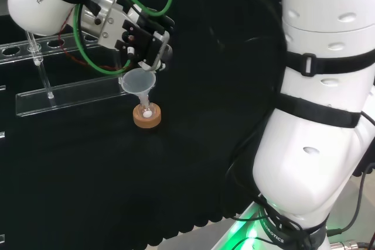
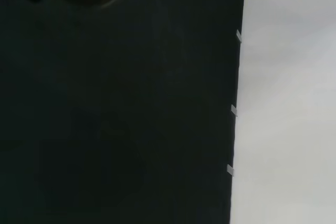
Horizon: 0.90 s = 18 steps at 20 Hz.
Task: Pour all the NaCl from the weighing funnel into the round-bottom flask.
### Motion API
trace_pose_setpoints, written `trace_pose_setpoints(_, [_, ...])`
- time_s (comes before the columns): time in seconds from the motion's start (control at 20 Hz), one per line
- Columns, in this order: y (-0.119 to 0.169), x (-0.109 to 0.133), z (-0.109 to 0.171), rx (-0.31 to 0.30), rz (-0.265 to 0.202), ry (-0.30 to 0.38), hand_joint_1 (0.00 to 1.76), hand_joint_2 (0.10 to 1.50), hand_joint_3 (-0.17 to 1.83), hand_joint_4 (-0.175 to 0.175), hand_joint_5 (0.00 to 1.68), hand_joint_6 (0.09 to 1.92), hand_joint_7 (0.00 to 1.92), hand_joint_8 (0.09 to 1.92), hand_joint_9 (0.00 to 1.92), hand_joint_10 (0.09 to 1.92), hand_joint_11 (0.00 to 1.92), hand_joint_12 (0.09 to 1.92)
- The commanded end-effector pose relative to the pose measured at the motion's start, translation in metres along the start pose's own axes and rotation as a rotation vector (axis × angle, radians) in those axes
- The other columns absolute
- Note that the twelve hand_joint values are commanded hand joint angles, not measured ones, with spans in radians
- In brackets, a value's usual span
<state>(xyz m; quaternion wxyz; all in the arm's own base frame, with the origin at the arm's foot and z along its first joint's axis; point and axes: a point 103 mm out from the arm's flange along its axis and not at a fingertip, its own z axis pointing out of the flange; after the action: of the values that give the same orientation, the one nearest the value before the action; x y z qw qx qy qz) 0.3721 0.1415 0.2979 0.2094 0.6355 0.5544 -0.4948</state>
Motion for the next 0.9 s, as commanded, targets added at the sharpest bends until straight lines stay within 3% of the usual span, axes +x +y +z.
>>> trace_pose_setpoints(0.05, [-0.002,-0.007,0.013,-0.063,-0.002,0.125,1.09,0.73,0.6,0.175,1.15,0.86,0.59,0.67,0.92,0.37,0.7,1.13])
trace_pose_setpoints(0.65, [-0.008,-0.023,0.031,-0.153,-0.004,0.409,1.09,0.74,0.6,0.175,1.15,0.86,0.59,0.67,0.92,0.37,0.71,1.12])
trace_pose_setpoints(0.9, [-0.007,-0.029,0.041,-0.176,-0.002,0.48,1.09,0.74,0.6,0.175,1.15,0.87,0.59,0.67,0.91,0.37,0.71,1.12])
